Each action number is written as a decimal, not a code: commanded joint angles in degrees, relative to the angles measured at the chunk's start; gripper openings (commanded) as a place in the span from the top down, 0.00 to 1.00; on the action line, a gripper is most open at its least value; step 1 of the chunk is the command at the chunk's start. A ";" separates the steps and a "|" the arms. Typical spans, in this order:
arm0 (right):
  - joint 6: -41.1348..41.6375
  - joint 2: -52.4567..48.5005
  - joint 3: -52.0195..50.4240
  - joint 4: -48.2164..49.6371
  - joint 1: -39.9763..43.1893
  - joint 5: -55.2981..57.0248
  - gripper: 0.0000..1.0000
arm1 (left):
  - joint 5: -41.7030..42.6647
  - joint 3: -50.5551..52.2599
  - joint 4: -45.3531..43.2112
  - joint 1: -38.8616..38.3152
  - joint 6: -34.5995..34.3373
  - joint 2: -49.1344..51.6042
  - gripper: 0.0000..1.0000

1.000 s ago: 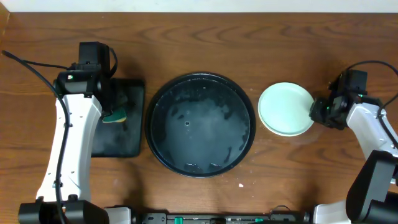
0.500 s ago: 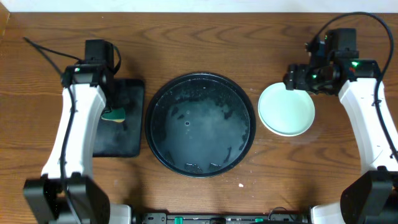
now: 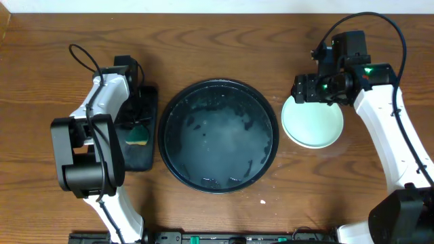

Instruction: Clean dirty plates on tray and stack at the side

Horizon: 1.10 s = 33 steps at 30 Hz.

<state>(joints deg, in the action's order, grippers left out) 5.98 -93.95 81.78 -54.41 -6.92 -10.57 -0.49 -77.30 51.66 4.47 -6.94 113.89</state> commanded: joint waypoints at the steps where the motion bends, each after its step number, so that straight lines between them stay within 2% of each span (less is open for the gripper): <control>1: -0.52 0.57 0.66 -0.31 -1.33 -0.31 0.10 | 1.55 -1.66 1.31 0.20 1.51 -2.49 0.27; 6: -0.57 0.76 2.62 -1.88 -1.79 -0.42 0.06 | 1.57 -3.08 2.51 0.17 1.55 -14.88 0.26; 9: -1.99 0.96 8.31 -6.29 -1.77 -0.22 0.01 | 1.55 -3.08 2.82 0.17 1.55 -22.14 0.26; 13: -2.43 1.51 18.40 -14.73 -1.81 -0.26 0.01 | 1.55 -3.08 2.80 0.17 1.55 -27.80 0.25; 19: -2.38 7.08 34.25 -23.37 -1.81 -0.24 0.01 | 1.55 -3.08 2.86 0.17 1.55 -28.89 0.25; 30: -2.43 19.50 34.40 -23.58 -1.75 1.88 0.01 | 1.55 -3.08 2.89 0.17 1.55 -28.89 0.25; 33: -2.45 22.84 32.92 -24.33 -1.75 6.62 0.01 | 1.55 -3.08 2.89 0.17 1.55 -28.92 0.25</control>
<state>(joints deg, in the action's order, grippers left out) 4.23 -73.76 115.57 -78.28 -8.49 -8.10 1.17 -79.92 54.19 4.45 -5.91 84.75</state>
